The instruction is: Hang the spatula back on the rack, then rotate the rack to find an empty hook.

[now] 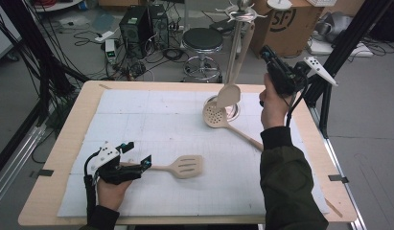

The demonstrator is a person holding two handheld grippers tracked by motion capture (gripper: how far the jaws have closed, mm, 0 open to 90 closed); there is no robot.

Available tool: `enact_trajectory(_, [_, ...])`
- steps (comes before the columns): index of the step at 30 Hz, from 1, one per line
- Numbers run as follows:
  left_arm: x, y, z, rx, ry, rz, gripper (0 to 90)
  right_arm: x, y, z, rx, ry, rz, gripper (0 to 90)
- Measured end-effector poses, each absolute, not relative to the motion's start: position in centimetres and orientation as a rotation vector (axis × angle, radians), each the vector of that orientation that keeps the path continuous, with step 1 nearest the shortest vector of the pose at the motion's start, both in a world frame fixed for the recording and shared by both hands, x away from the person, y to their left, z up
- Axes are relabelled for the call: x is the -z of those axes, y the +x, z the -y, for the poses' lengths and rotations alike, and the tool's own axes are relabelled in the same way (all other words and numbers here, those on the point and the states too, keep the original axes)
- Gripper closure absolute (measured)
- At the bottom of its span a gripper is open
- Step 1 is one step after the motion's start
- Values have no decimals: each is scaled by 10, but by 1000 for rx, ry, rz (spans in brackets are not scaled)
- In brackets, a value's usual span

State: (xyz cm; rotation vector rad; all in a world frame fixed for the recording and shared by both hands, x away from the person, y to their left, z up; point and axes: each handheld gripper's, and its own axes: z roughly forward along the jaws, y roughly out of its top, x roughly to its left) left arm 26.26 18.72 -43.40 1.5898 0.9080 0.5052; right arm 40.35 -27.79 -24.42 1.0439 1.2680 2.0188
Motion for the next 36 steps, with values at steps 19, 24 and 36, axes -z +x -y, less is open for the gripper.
enact_trajectory(19, [434,263,-188,-513,1597,-910,139,225,419,278,-2046,1025,-1237,896])
enact_trajectory(24, [434,263,-189,-512,1596,-913,139,222,427,274,-2043,1034,-1256,896])
enact_trajectory(36, [435,262,-190,-511,1593,-921,139,211,437,264,-2064,1006,-1280,897])
